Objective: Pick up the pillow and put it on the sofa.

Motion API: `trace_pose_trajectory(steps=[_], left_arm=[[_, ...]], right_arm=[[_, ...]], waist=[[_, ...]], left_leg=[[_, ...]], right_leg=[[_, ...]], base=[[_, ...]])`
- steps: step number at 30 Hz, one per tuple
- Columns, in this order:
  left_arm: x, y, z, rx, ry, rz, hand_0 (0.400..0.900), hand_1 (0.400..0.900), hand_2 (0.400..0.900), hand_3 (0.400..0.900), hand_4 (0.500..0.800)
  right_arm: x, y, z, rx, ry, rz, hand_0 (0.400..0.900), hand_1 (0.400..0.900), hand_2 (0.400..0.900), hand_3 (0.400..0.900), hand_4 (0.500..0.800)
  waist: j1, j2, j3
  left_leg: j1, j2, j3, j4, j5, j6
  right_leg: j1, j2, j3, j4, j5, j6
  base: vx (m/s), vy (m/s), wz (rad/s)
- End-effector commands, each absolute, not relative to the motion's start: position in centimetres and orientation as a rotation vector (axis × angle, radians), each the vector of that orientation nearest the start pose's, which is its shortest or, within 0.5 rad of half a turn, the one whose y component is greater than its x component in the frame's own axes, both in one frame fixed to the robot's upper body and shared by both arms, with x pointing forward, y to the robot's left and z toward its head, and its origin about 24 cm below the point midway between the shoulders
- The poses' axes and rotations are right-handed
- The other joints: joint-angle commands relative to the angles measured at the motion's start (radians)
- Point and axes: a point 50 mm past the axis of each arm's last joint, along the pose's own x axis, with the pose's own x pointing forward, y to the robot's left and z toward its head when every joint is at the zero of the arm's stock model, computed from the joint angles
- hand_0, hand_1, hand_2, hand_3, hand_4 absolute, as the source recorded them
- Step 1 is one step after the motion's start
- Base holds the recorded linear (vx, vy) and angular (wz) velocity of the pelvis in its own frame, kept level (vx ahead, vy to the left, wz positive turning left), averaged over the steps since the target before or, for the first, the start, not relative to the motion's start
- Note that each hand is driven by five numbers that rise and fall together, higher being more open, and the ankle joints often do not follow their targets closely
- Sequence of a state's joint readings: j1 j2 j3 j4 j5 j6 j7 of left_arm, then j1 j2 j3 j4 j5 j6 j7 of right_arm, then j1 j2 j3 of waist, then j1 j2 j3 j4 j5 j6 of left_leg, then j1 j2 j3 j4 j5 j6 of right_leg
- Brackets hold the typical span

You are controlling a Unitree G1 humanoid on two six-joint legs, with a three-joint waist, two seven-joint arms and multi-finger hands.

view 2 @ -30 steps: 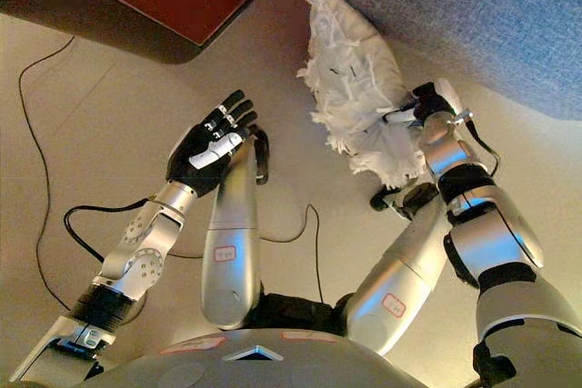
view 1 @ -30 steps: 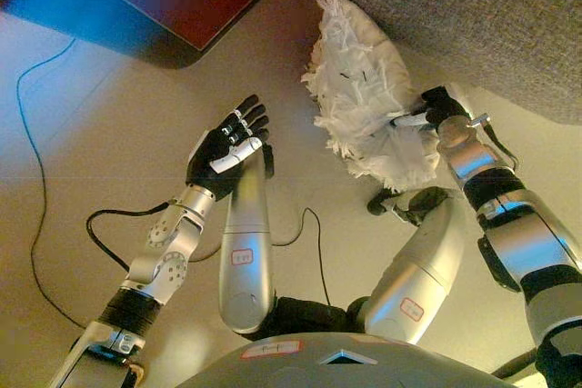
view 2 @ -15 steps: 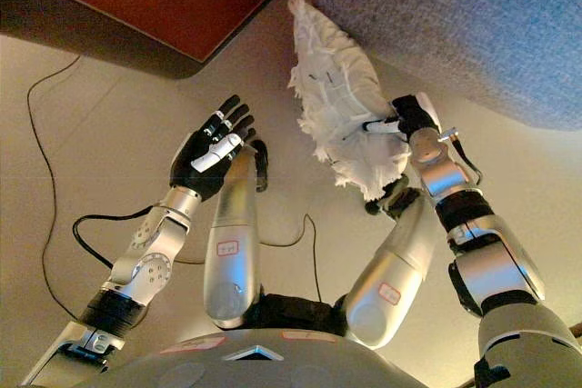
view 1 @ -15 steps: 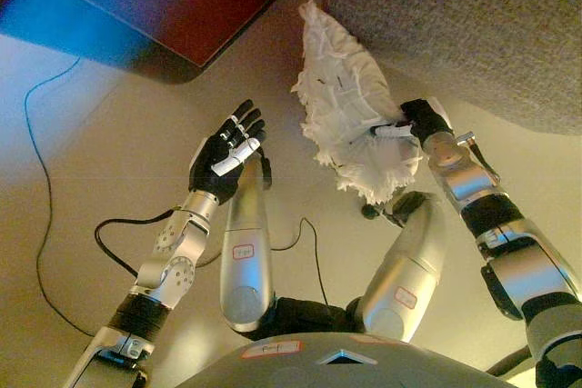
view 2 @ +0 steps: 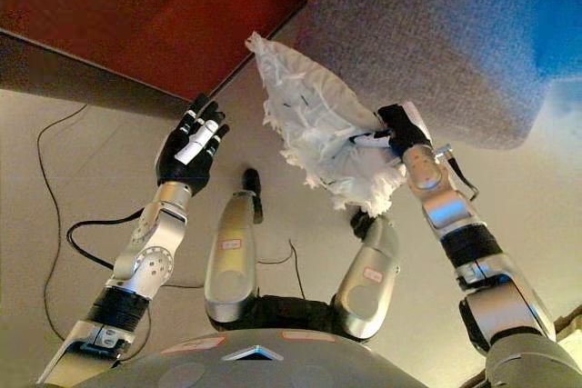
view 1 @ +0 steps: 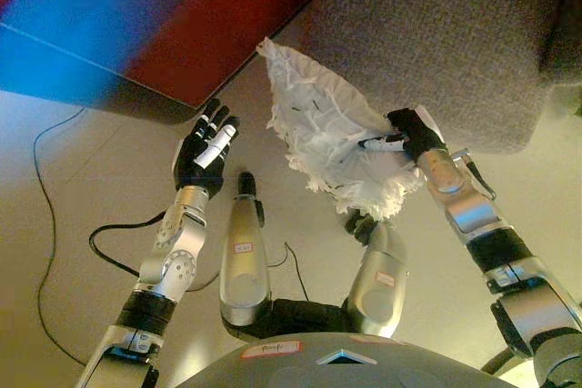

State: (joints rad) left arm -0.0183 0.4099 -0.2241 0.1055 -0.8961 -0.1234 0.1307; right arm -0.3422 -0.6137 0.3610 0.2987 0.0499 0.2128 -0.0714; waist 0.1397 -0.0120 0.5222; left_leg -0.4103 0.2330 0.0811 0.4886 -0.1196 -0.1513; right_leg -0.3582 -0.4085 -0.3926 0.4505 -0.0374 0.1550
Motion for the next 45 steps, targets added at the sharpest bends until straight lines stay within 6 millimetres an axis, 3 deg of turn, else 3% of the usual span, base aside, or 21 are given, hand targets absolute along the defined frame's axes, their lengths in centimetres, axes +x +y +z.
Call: trace_pose_trajectory(steps=[1, 7, 11, 21, 25, 31, 38, 39, 45], left_arm=[[24.8, 20.4, 4.4, -0.393, 0.029, 0.044, 0.900, 0.900, 0.900, 0.900, 0.800], [23.2, 21.4, 2.2, -0.422, 0.120, 0.148, 0.900, 0.900, 0.900, 0.900, 0.800], [22.1, 22.1, 1.0, -0.437, 0.162, 0.216, 0.900, 0.900, 0.900, 0.900, 0.800], [21.1, 22.4, -0.1, -0.446, 0.212, 0.245, 0.900, 0.900, 0.900, 0.900, 0.800], [21.0, 22.6, -0.4, -0.449, 0.234, 0.252, 0.900, 0.900, 0.900, 0.900, 0.800], [20.2, 22.9, -0.9, -0.428, 0.271, 0.200, 0.900, 0.900, 0.900, 0.900, 0.800], [19.7, 23.8, 0.1, -0.414, 0.273, 0.153, 0.900, 0.900, 0.900, 0.900, 0.800], [19.8, 23.8, 0.4, -0.408, 0.277, 0.137, 0.900, 0.900, 0.900, 0.900, 0.800], [20.5, 24.1, 1.5, -0.379, 0.273, 0.089, 0.900, 0.900, 0.900, 0.900, 0.800]], right_arm=[[31.2, -20.9, 15.7, -0.703, -0.317, 0.060, 0.400, 0.400, 0.400, 0.400, 0.500], [28.0, -21.5, 16.1, -0.770, -0.412, 0.049, 0.400, 0.400, 0.400, 0.400, 0.500], [25.8, -21.8, 17.4, -0.814, -0.521, 0.004, 0.400, 0.400, 0.400, 0.400, 0.500], [23.9, -22.9, 20.7, -0.834, -0.658, -0.085, 0.400, 0.400, 0.400, 0.400, 0.500], [24.2, -23.4, 21.0, -0.826, -0.612, -0.082, 0.400, 0.400, 0.400, 0.400, 0.500], [26.8, -26.7, 20.5, -0.822, -0.408, -0.132, 0.400, 0.400, 0.400, 0.400, 0.500], [31.4, -32.3, 21.1, -0.860, -0.167, -0.320, 0.400, 0.400, 0.400, 0.400, 0.500], [32.1, -33.9, 21.6, -0.840, -0.102, -0.373, 0.400, 0.400, 0.400, 0.400, 0.500], [33.5, -38.4, 23.8, -0.783, 0.095, -0.585, 0.400, 0.400, 0.400, 0.400, 0.500]], waist=[[-0.005, -0.065, -0.100], [-0.024, -0.078, -0.173], [-0.046, -0.077, -0.240], [-0.061, -0.064, -0.350], [-0.057, -0.064, -0.366], [-0.021, -0.072, -0.388], [0.066, -0.073, -0.387], [0.091, -0.074, -0.387], [0.188, -0.074, -0.376]], left_leg=[[0.119, 0.000, 0.052, -0.096, 0.029, 0.067], [0.261, -0.014, 0.102, -0.233, 0.050, 0.069], [0.345, -0.030, 0.142, -0.313, 0.057, 0.077], [0.472, -0.057, 0.193, -0.464, 0.078, 0.076], [0.491, -0.060, 0.194, -0.493, 0.087, 0.072], [0.508, -0.059, 0.175, -0.505, 0.092, 0.062], [0.511, -0.052, 0.127, -0.502, 0.108, 0.043], [0.509, -0.051, 0.116, -0.503, 0.114, 0.038], [0.485, -0.030, 0.046, -0.500, 0.117, 0.008]], right_leg=[[0.108, -0.031, -0.028, -0.196, 0.143, 0.040], [0.241, -0.002, -0.034, -0.338, 0.200, 0.069], [0.294, 0.013, -0.037, -0.393, 0.231, 0.083], [0.361, 0.046, -0.060, -0.447, 0.235, 0.087], [0.371, 0.056, -0.068, -0.447, 0.226, 0.085], [0.410, 0.075, -0.099, -0.471, 0.199, 0.075], [0.460, 0.091, -0.152, -0.487, 0.181, 0.064], [0.469, 0.093, -0.168, -0.489, 0.179, 0.063], [0.504, 0.118, -0.203, -0.500, 0.154, 0.069]], base=[[0.07, -0.041, -0.13], [0.11, 0.007, -0.08], [0.08, 0.057, -0.12], [0.07, 0.047, 0.05], [0.07, 0.004, 0.12], [0.12, -0.032, 0.19], [0.12, -0.042, 0.21], [0.11, -0.056, 0.29], [0.09, -0.109, 0.33]])
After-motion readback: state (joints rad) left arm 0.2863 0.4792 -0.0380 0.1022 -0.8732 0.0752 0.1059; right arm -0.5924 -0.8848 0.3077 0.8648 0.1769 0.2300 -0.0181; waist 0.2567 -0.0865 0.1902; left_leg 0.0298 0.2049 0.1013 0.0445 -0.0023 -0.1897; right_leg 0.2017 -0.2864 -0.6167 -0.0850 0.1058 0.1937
